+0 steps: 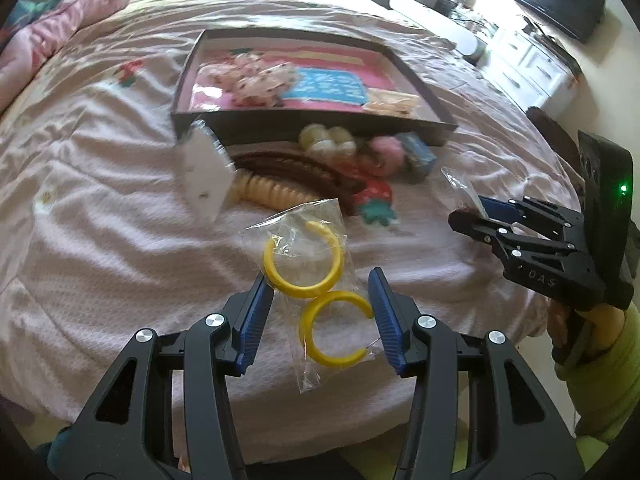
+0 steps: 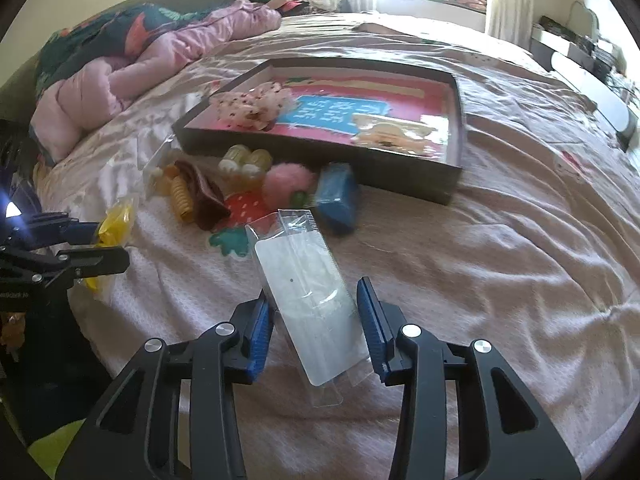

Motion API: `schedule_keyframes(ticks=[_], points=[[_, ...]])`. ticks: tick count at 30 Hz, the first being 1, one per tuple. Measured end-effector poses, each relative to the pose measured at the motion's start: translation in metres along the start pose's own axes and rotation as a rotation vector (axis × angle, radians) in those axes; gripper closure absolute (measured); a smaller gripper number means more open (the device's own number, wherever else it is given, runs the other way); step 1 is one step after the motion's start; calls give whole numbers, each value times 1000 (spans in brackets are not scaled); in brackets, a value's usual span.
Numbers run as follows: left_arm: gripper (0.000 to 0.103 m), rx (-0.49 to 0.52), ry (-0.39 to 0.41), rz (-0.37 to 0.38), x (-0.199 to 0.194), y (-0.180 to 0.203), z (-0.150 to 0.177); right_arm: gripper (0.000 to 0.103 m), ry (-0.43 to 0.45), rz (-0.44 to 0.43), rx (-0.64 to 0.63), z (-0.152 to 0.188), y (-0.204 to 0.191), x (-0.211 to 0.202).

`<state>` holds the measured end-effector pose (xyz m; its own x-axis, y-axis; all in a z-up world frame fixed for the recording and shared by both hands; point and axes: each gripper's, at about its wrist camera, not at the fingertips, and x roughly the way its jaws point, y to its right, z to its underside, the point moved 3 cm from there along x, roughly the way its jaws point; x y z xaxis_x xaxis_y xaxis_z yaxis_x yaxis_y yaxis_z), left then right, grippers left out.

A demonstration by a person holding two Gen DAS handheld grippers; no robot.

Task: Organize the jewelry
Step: 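Lower the earring bag and clear packet into the tray and open both tools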

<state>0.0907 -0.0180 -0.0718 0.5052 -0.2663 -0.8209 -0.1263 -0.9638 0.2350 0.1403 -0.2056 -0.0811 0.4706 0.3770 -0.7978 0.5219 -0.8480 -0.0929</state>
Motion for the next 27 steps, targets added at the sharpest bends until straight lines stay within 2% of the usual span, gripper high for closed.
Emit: schedule_keyframes(ticks=[14, 27], points=[[63, 56, 62, 14, -6, 23, -43, 65, 68, 8, 50, -14, 18, -32], [63, 58, 96, 0, -3, 14, -84, 65, 119, 2, 55, -46, 27, -34]])
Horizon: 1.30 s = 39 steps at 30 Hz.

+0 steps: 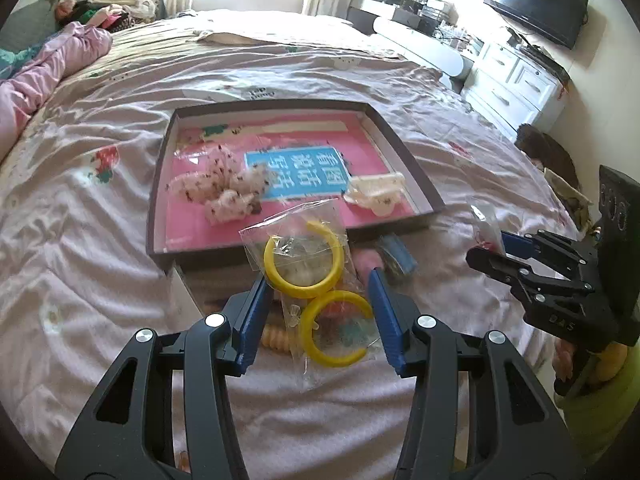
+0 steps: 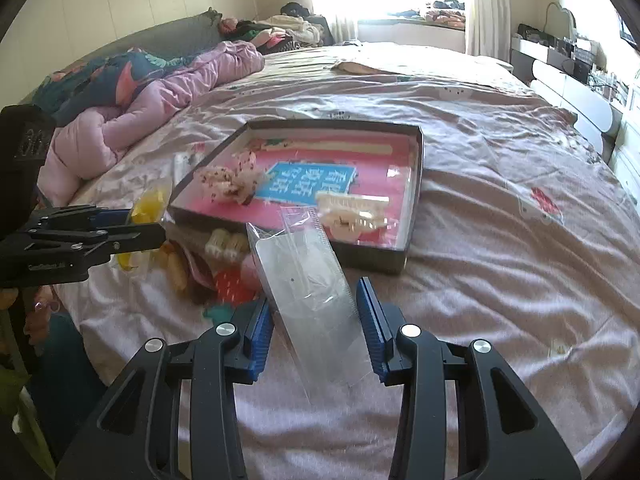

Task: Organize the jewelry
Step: 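Lower the earring bag and clear packet into the tray and open both tools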

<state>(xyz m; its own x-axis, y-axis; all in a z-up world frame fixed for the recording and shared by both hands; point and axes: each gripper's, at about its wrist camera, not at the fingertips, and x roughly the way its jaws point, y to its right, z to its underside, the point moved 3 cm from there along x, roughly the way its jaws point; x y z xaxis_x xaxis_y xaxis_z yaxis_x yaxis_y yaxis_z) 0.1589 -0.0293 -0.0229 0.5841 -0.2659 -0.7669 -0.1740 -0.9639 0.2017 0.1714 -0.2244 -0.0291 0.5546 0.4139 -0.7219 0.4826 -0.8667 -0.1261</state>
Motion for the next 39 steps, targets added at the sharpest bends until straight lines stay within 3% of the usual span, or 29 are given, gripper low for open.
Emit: schedule_keyframes(ticks=[21, 39], points=[[63, -17, 10, -32, 43, -23, -54, 65, 28, 16, -14, -65, 8, 43], [62, -31, -54, -33, 91, -39, -55, 65, -37, 61, 19, -89, 34, 102]])
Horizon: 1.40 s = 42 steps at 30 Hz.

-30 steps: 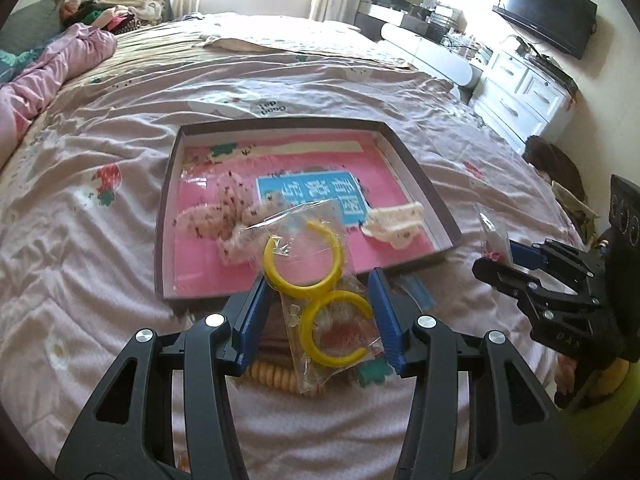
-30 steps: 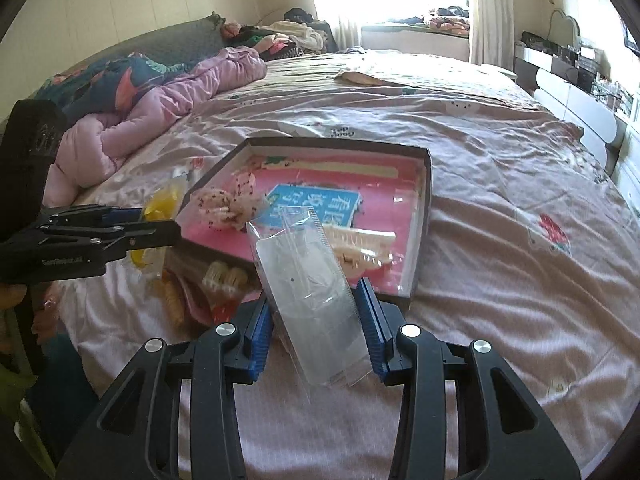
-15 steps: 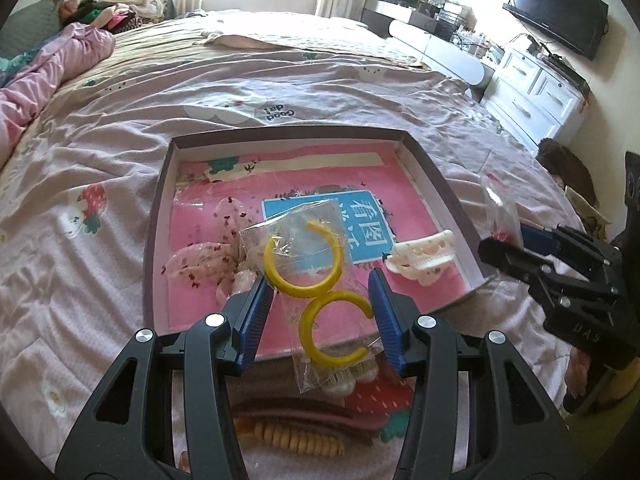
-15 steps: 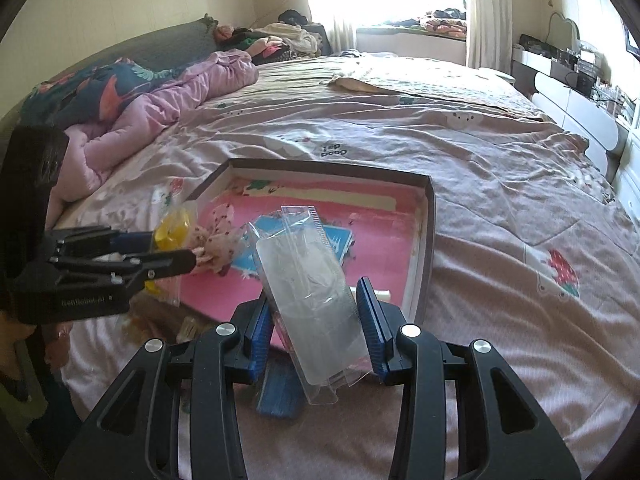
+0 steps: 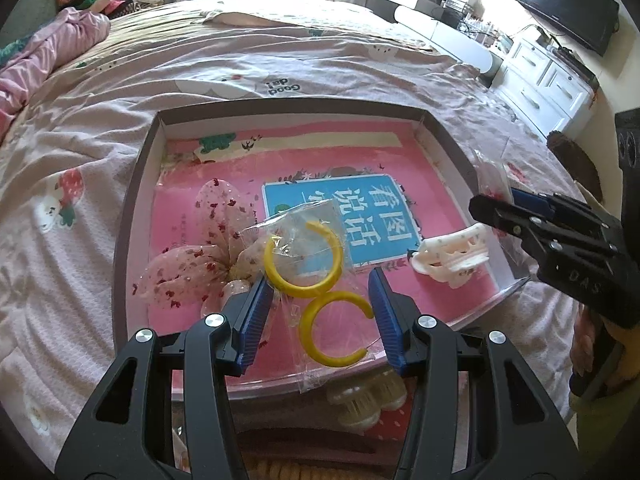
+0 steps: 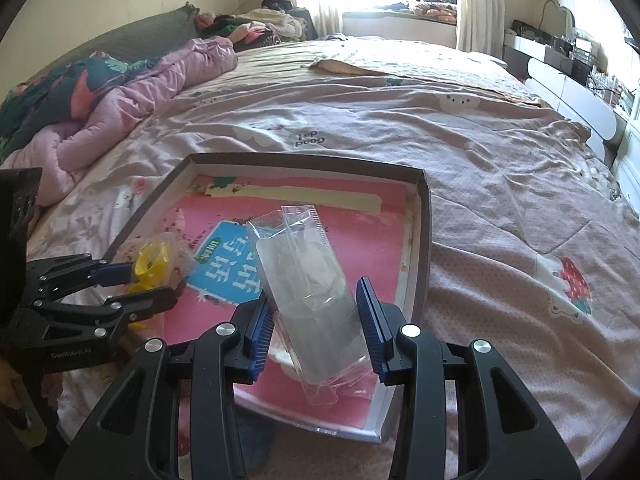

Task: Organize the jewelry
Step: 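Lower the earring bag and clear packet into the tray and open both tools, then withdraw both tools from the tray toward the remaining jewelry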

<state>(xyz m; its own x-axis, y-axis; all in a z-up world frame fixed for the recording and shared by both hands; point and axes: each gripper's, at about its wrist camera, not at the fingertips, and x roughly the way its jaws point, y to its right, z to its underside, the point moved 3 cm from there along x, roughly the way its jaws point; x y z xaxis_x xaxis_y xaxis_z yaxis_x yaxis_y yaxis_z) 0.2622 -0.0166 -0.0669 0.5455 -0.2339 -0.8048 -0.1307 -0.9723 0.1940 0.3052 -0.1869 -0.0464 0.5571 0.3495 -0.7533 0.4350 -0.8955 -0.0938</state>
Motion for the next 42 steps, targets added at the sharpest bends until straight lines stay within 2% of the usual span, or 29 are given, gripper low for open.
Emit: schedule_keyframes(ticks=[9, 18, 23, 27, 32, 36, 38, 40, 42], points=[[61, -10, -6, -3, 6, -7, 2, 65, -40, 17, 12, 0, 5, 24], [49, -12, 9, -8, 0, -10, 2, 61, -56, 36, 26, 1, 6, 33], [45, -12, 24, -14, -7, -9, 2, 47, -46, 31, 37, 4, 5, 27], [42, -17, 34, -11, -13, -10, 1, 43, -30, 29, 41, 6, 4, 17], [37, -25, 51, -9, -24, -9, 3, 29, 4, 30, 51, 9, 5, -3], [24, -34, 75, -10, -39, -9, 5, 19, 36, 38, 53, 12, 5, -22], [24, -37, 82, -9, -44, -9, 6, 15, 48, 42, 54, 13, 5, -30], [14, -40, 91, -18, -50, -9, 8, 12, 58, 44, 56, 16, 4, -39], [12, -43, 98, -26, -56, -8, 10, 10, 70, 46, 58, 18, 2, -49]])
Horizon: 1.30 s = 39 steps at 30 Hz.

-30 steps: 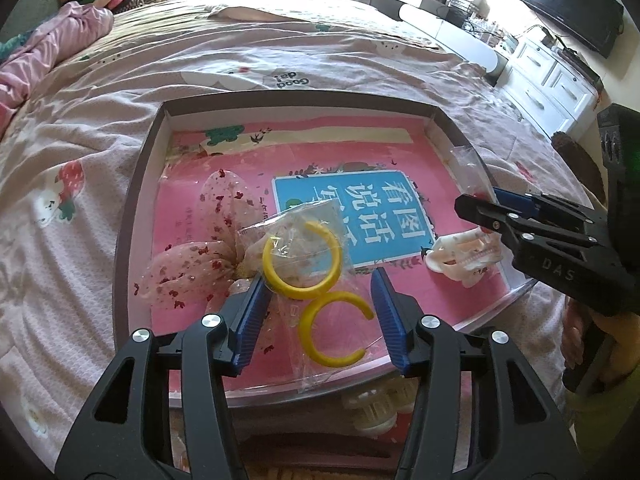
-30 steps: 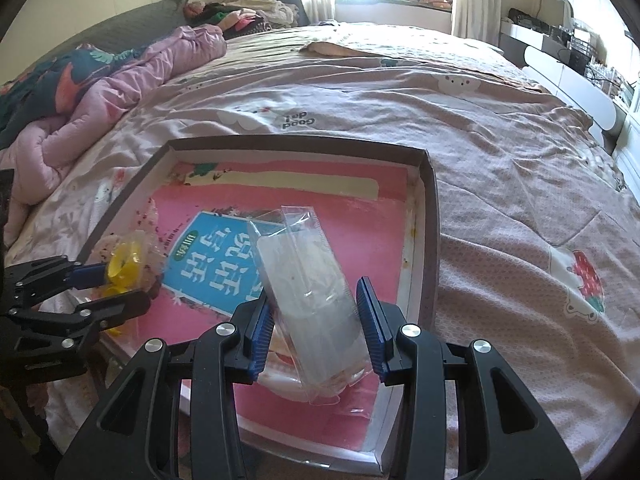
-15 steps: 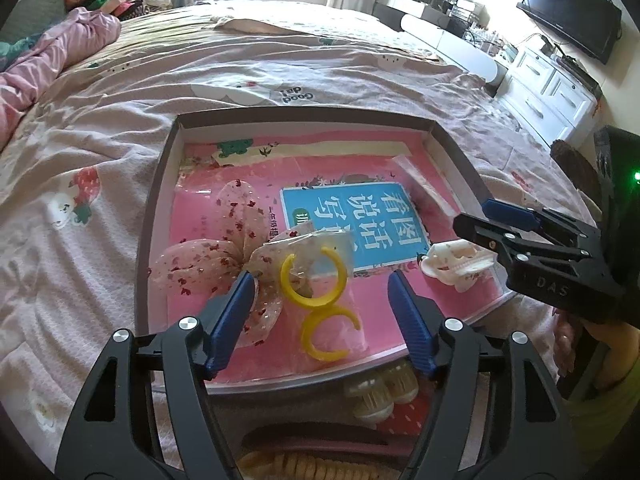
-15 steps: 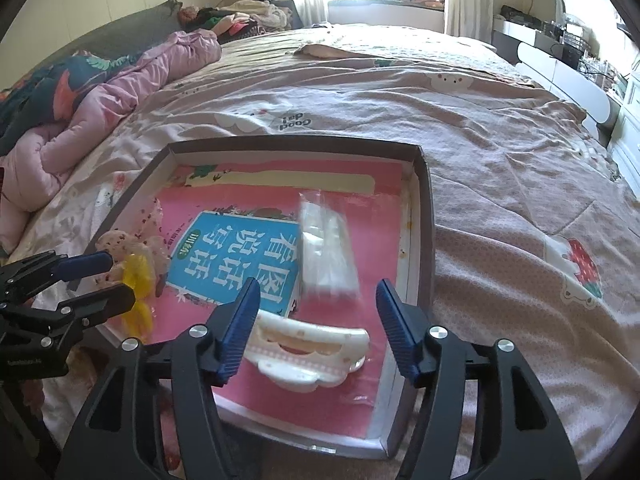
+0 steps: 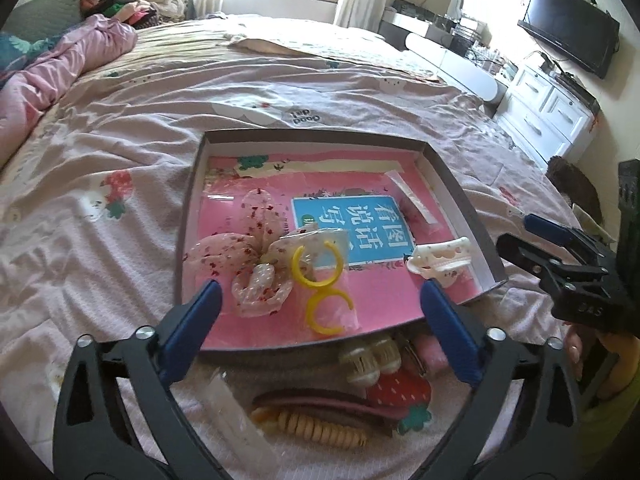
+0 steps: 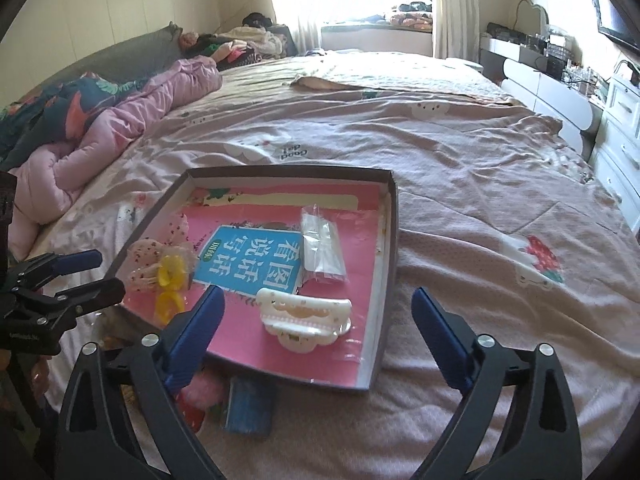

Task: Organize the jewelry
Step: 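Withdraw both tools from the tray toward the remaining jewelry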

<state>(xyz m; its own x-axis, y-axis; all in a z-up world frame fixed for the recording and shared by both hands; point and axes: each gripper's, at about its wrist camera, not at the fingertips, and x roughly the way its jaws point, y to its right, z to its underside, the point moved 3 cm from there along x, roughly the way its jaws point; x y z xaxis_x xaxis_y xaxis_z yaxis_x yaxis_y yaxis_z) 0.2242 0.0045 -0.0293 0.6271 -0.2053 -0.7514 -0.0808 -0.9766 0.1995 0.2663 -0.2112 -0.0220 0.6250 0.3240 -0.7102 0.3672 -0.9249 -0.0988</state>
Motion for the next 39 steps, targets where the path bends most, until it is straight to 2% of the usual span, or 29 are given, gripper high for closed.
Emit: schedule_keyframes(ticks=[20, 39], points=[[11, -27, 41, -41, -47, -3, 27, 7, 60, -19, -4, 21, -10, -64], [11, -44, 37, -53, -67, -5, 62, 7, 36, -60, -75, 58, -41, -86]])
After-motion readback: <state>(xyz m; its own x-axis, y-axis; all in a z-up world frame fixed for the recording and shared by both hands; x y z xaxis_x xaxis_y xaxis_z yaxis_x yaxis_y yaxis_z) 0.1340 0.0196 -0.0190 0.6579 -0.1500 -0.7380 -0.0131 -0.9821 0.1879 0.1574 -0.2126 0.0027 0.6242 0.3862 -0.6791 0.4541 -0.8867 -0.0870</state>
